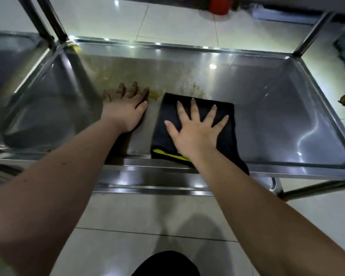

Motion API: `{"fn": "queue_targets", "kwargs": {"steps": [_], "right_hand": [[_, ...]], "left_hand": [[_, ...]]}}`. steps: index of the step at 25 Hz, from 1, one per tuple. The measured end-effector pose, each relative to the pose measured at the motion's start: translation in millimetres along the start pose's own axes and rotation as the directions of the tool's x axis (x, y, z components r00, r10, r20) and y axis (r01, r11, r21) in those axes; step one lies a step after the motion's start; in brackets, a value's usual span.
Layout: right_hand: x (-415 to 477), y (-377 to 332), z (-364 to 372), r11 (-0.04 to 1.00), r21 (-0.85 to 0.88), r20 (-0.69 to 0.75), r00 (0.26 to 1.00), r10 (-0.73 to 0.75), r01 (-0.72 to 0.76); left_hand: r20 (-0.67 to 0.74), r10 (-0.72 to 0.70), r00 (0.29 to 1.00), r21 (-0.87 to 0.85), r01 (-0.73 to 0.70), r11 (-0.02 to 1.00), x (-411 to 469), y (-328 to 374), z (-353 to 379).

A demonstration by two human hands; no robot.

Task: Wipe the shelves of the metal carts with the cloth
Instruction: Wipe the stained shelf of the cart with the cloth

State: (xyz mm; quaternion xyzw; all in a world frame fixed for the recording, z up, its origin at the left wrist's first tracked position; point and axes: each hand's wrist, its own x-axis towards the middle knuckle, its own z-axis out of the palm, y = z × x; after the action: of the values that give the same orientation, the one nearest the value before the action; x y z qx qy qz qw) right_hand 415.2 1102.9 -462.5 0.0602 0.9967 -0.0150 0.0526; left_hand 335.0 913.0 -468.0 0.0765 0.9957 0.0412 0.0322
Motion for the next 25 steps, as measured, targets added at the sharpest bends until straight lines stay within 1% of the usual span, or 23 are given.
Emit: {"fn": "queue_targets", "kwargs": {"steps": [2, 4, 5, 7, 9, 11, 13, 15, 17, 19, 21, 25], "right_hand": [[6.1, -12.6, 0.3, 0.999, 0.007, 0.0, 0.999, -0.036, 0.036], [8.5, 16.9, 2.0, 0.997, -0.005, -0.043, 0.996, -0.074, 0.074], [8.5, 43.3, 2.9, 0.998, -0.015, -0.068, 0.995, -0.067, 0.066], [7.1, 106.8, 0.3, 1.0, -0.011, -0.075, 0.997, 0.022, -0.022], [1.3, 163.0, -6.2, 0.987, 0.035, -0.025, 0.988, 0.155, -0.154], [-4.3, 186.6, -8.9, 0.973, 0.045, 0.015, 0.974, 0.227, -0.227], [-5.2, 175.0, -6.3, 0.968, 0.042, 0.021, 0.969, 0.247, -0.247], [-6.4, 138.1, -5.9, 0.98, 0.036, 0.007, 0.98, 0.196, -0.197], [-14.9, 84.2, -4.2, 0.997, 0.018, -0.004, 0.997, 0.078, -0.078], [-28.0, 30.6, 0.8, 0.998, -0.002, 0.011, 0.998, -0.066, 0.066], [-22.5, 1.1, 1.8, 0.99, -0.009, 0.032, 0.989, -0.143, 0.143], [51.2, 1.2, -5.4, 0.996, 0.012, 0.006, 0.996, -0.09, 0.09]], "left_hand": [[-0.008, -0.006, 1.0, -0.005, 0.006, 1.0, 0.8, -2.6, 1.7], [-0.006, -0.01, 1.0, -0.002, 0.01, 1.0, 1.9, -2.9, 1.1], [-0.003, -0.011, 1.0, 0.0, 0.011, 1.0, 1.7, -2.6, 0.7], [-0.001, -0.009, 1.0, 0.002, 0.009, 1.0, 0.7, -1.9, 0.2], [-0.006, -0.003, 1.0, -0.002, 0.003, 1.0, -0.5, -1.3, -0.1], [-0.011, 0.002, 1.0, 0.001, -0.002, 1.0, -1.3, -1.5, 0.2], [-0.002, 0.003, 1.0, -0.001, -0.003, 1.0, -1.4, -0.5, 0.9], [-0.004, -0.001, 1.0, -0.008, 0.001, 1.0, -2.1, 1.7, 0.9], [-0.011, -0.005, 1.0, -0.025, 0.005, 1.0, -1.8, 2.1, -0.8], [-0.02, -0.017, 1.0, -0.039, 0.016, 0.999, -2.7, 1.7, -0.4], [-0.035, -0.019, 0.999, -0.024, 0.018, 1.0, -3.3, 2.2, 1.9], [-0.065, -0.008, 0.998, -0.009, 0.008, 1.0, -2.0, 2.3, 6.1]]}}
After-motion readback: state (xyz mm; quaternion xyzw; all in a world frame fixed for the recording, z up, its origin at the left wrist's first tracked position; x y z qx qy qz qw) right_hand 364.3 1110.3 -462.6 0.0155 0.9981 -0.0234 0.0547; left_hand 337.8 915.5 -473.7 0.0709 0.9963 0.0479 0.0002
